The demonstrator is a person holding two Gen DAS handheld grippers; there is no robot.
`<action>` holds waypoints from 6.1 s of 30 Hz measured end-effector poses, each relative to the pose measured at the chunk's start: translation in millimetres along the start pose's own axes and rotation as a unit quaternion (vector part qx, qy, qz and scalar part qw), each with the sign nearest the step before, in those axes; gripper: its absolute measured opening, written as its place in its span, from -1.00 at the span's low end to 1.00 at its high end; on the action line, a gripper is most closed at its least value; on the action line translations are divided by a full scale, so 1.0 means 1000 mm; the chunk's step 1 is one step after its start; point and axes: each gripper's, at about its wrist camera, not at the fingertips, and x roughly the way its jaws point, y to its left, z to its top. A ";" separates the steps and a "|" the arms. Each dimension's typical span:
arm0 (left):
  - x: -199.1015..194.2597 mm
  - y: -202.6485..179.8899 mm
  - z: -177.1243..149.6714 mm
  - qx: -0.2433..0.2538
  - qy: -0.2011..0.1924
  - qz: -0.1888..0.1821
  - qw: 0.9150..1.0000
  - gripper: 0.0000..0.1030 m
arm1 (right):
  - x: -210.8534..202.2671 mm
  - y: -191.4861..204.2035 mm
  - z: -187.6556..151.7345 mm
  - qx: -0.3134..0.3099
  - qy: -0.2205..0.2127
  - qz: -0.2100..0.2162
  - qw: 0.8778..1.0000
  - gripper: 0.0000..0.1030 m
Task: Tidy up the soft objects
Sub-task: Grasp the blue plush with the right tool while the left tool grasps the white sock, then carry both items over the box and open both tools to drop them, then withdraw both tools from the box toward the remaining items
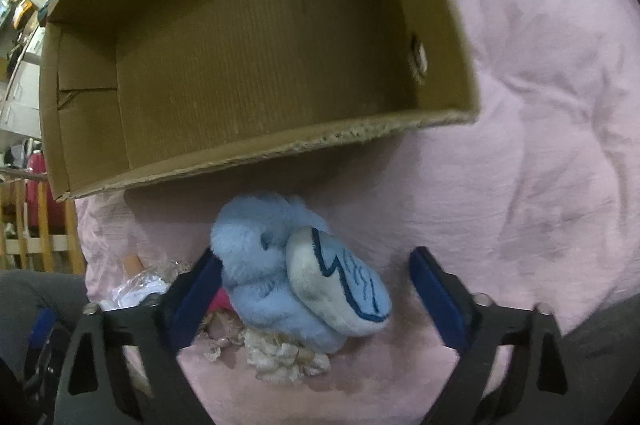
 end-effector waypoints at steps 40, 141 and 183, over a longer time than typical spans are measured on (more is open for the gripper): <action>0.100 -0.014 -0.009 0.020 0.200 -0.044 0.979 -0.55 | -0.073 0.008 -0.011 -0.045 -0.161 0.100 0.981 -0.18; 0.023 -0.056 0.105 0.087 -0.138 -0.043 0.986 0.42 | -0.086 -0.004 0.030 -0.027 -0.229 0.048 0.972 0.58; 0.004 0.009 0.037 0.019 -0.071 -0.008 0.997 0.42 | -0.053 -0.004 -0.039 -0.016 -0.086 0.093 0.992 0.58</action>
